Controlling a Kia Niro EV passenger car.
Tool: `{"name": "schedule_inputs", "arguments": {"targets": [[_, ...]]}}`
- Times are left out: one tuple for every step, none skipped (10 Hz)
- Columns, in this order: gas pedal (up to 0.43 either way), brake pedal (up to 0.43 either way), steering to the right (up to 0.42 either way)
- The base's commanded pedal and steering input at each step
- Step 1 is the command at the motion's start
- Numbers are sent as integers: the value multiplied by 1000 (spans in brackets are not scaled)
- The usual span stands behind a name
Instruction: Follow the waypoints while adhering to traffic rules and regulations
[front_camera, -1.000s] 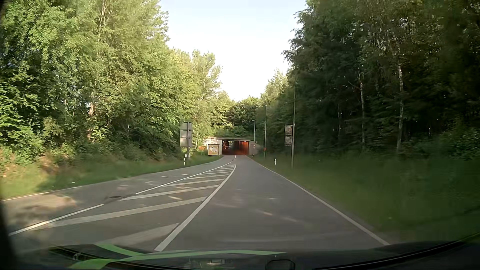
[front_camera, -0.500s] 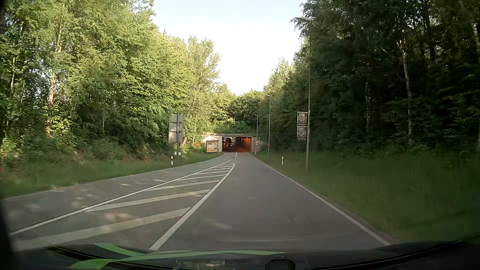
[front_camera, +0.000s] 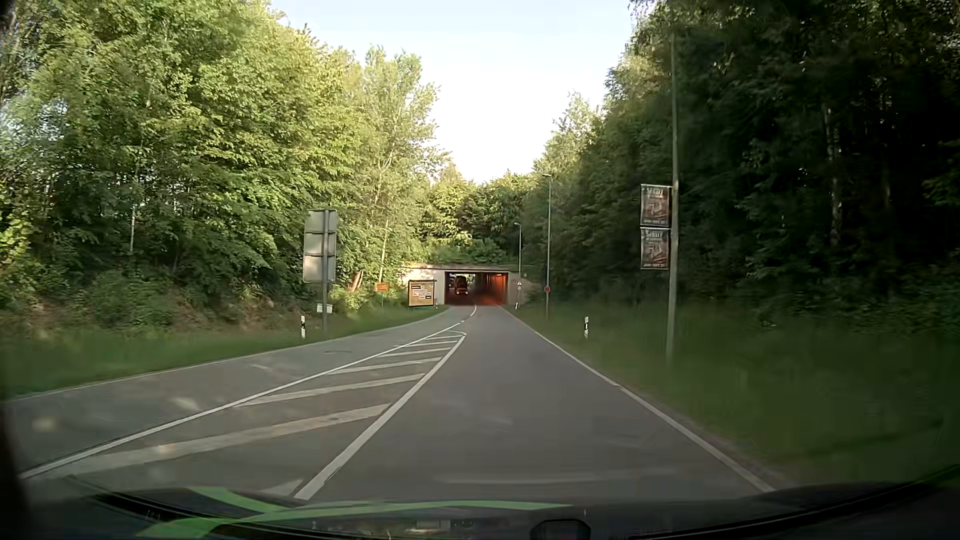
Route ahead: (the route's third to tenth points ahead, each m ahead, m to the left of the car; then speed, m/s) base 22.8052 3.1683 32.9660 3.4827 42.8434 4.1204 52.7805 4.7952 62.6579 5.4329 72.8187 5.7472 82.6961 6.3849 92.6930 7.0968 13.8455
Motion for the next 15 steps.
{"name": "schedule_inputs", "arguments": {"targets": [[67, 0, -7], [0, 0, -6], [0, 0, -6], [0, 0, -6], [0, 0, -7], [0, 0, -6], [0, 0, -7], [20, 0, -7], [28, 0, -7], [67, 0, -7], [67, 0, -6], [79, 0, -6], [87, 0, -6], [87, 0, -5], [87, 0, -5]]}}
